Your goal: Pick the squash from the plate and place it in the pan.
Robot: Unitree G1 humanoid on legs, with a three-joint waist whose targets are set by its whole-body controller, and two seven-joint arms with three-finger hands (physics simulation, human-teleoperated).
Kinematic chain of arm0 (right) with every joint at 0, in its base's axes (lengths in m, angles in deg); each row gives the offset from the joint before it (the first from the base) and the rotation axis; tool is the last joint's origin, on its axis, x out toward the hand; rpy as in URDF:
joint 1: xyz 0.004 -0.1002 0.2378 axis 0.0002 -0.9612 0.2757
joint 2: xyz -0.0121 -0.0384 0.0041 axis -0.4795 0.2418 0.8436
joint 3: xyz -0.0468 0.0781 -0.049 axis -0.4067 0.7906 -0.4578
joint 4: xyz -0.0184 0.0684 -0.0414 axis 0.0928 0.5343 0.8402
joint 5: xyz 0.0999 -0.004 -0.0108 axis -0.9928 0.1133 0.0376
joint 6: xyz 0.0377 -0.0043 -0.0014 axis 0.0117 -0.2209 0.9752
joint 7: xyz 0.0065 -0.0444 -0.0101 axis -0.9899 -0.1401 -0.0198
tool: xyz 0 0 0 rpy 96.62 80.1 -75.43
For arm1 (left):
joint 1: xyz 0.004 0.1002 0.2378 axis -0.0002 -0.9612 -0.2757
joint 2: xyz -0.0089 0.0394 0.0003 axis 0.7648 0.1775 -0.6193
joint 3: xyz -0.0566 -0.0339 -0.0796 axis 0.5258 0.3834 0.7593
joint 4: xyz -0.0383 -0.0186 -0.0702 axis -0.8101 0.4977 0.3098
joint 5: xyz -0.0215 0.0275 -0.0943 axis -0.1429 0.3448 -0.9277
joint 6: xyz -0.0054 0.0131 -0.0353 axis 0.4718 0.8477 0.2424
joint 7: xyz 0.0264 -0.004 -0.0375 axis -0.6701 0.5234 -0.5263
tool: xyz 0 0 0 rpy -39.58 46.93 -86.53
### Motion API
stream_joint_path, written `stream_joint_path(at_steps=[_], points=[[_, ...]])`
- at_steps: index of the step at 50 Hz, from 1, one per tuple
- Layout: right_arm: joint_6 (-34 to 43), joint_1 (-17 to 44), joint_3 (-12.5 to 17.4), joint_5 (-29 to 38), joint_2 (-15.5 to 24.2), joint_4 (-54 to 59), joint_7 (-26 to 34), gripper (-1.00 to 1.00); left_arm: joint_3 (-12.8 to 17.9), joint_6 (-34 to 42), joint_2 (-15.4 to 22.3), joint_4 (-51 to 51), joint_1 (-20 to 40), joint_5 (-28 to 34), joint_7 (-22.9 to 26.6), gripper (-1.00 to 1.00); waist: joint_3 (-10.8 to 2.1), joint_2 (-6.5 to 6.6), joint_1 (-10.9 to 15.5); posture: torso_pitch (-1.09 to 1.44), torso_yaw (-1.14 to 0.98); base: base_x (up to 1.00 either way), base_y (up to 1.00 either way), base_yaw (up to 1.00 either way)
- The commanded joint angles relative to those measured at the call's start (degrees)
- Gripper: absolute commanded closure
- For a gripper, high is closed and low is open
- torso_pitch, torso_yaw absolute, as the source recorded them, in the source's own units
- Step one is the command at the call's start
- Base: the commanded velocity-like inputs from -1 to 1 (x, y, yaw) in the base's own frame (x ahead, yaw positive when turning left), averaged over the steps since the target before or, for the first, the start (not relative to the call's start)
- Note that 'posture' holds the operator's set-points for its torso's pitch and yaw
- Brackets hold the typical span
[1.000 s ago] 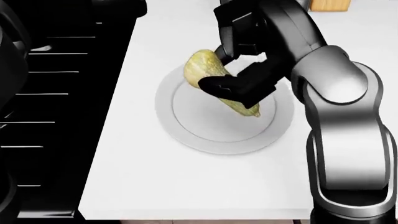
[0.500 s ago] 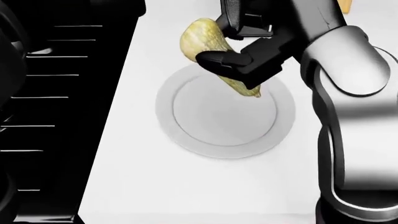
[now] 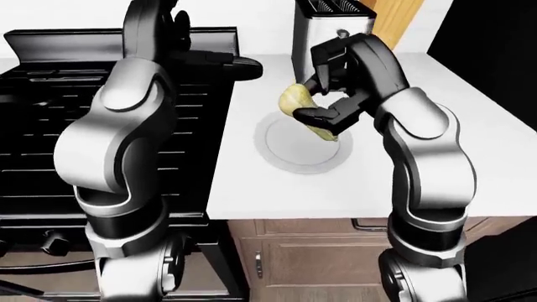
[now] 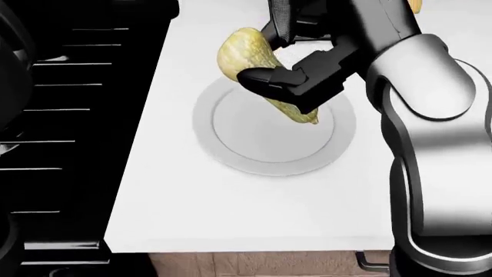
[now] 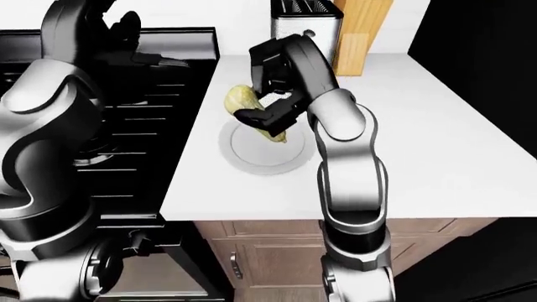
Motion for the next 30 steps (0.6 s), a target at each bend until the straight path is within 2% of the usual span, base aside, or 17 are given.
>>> stream_joint_path(at_steps=[1,12,13,15,17,21,25,27,28,30], points=[[-3.2,2.8,1.7,0.5,0.5,-2.7,-1.4,1.0,0.4,-1.9,0.5,-1.3,1.9,0.1,0.0,-1.0,-1.49,-0.03,-0.1,0.0,0.0,0.0,0.0,0.0],[-3.1,2.9,1.6,0.7,0.6,-2.7,-1.4,1.0,0.3,-2.0,0.3,-1.3,1.8,0.4,0.1,-1.0,-1.5,-0.15,-0.1,0.0,0.0,0.0,0.0,0.0],[-2.9,2.9,1.6,0.7,0.5,-2.8,-1.3,1.0,0.3,-2.1,0.3,-1.2,1.8,0.4,0.2,-1.0,-2.83,0.08,-0.1,0.0,0.0,-0.05,0.0,0.0],[-2.9,2.9,1.5,0.8,0.5,-2.8,-1.2,1.0,0.3,-1.9,0.3,-1.4,1.9,0.4,0.2,-1.0,-3.37,0.24,0.0,0.0,0.0,-0.21,0.0,0.0],[-2.9,2.9,1.6,0.7,0.5,-2.8,-1.1,1.0,0.3,-1.9,0.3,-1.3,1.9,0.4,0.2,-1.0,-4.56,0.25,0.0,0.0,0.0,-0.5,0.0,0.0],[-2.7,3.1,1.6,0.8,0.4,-2.9,-1.1,1.0,0.3,-1.9,0.3,-1.4,1.9,0.4,0.1,-1.0,-4.2,0.57,-0.2,0.0,0.0,-0.62,0.0,0.0],[-2.5,3.2,1.7,0.8,0.4,-3.1,-1.1,1.0,0.3,-1.9,0.3,-1.4,1.9,0.4,0.1,-1.0,-4.08,-0.43,-0.4,0.0,0.0,-0.64,0.0,0.0],[-2.5,3.1,1.7,0.8,0.4,-3.1,-1.1,1.0,0.3,-1.9,0.2,-1.5,1.8,0.4,0.1,-1.0,-3.39,-1.92,-0.2,0.0,0.0,-0.64,0.0,0.0],[-2.4,3.1,1.7,0.8,0.4,-3.2,-1.1,1.0,0.4,-1.7,0.2,-1.6,1.8,0.4,0.0,-1.0,-3.9,-2.59,-0.5,0.0,0.0,-0.64,0.0,0.0],[-2.4,3.0,1.6,0.8,0.5,-3.3,-1.1,1.0,0.4,-1.7,0.3,-1.7,1.8,0.4,0.0,-1.0,-4.09,-2.61,-0.1,0.0,0.0,-0.64,0.0,0.0]])
